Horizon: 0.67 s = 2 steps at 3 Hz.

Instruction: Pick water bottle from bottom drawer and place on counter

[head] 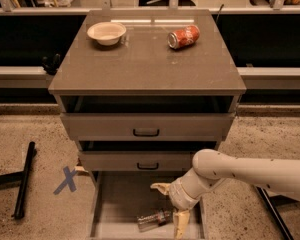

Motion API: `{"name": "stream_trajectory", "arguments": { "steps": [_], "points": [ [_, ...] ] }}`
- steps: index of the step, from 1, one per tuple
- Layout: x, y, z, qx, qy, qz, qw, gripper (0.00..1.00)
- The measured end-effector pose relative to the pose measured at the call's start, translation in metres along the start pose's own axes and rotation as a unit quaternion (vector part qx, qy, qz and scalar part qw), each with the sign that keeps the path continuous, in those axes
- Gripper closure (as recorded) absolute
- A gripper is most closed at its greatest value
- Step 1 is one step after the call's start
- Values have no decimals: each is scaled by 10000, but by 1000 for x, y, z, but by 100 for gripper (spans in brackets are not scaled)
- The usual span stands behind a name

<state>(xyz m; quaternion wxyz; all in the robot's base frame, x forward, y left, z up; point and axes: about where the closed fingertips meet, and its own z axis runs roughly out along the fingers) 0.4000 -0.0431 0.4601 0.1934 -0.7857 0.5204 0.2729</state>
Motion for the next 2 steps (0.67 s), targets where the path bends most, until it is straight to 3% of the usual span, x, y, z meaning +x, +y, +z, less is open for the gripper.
{"name": "stream_trajectory", "arguments": {
  "steps": [1,2],
  "points": [
    [43,-5,20,29,328,160,9993,0],
    [92,-4,45,40,440,446,9980,0]
  ]
}}
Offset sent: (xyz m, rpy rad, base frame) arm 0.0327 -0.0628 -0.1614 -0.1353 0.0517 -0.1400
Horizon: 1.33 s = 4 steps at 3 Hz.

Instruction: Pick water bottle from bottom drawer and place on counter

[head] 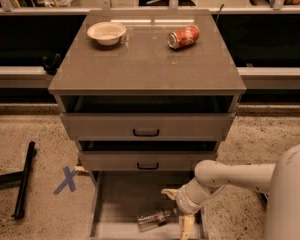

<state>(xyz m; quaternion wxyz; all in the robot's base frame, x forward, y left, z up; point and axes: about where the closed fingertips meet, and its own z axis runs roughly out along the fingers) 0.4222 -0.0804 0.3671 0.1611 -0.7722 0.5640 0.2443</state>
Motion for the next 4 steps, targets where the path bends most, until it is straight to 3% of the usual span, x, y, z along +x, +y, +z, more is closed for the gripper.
{"name": "stream_trajectory", "arguments": {
  "steps": [1,2,4],
  "points": [
    [35,-1,41,49,-150,200,9997,0],
    [35,-1,41,49,-150,200,9997,0],
    [50,-32,64,136,-86,-254,9995,0]
  ]
}}
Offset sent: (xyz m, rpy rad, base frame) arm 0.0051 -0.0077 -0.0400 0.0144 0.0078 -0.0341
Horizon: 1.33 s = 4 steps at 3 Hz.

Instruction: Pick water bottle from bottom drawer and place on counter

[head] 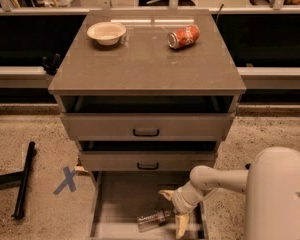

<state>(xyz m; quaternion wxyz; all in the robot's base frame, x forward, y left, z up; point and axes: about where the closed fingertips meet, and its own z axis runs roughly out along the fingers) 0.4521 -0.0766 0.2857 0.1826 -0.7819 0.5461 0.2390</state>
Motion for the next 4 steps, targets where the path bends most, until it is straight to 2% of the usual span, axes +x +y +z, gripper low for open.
{"name": "stream_trajectory", "arguments": {
  "steps": [2,4],
  "points": [
    [20,-26,32,336,-103,-144,9993,0],
    [21,-47,53,458,-313,-229,9982,0]
  ]
}}
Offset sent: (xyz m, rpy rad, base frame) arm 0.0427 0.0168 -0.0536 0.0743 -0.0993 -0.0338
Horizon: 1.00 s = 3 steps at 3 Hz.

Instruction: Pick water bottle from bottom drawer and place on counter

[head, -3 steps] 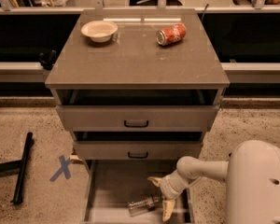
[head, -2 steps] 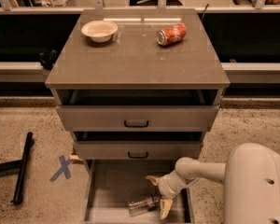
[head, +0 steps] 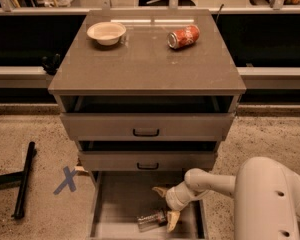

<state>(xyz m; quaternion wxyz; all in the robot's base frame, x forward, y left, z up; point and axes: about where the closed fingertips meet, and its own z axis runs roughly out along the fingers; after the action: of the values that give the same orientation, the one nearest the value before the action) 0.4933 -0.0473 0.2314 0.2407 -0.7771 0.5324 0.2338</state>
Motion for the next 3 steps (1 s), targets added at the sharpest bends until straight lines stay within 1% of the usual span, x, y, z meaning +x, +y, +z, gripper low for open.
{"name": "stream_trajectory", "arguments": {
  "steps": [3],
  "points": [
    [33,-9,54,42,113,103,9999,0]
  ]
}}
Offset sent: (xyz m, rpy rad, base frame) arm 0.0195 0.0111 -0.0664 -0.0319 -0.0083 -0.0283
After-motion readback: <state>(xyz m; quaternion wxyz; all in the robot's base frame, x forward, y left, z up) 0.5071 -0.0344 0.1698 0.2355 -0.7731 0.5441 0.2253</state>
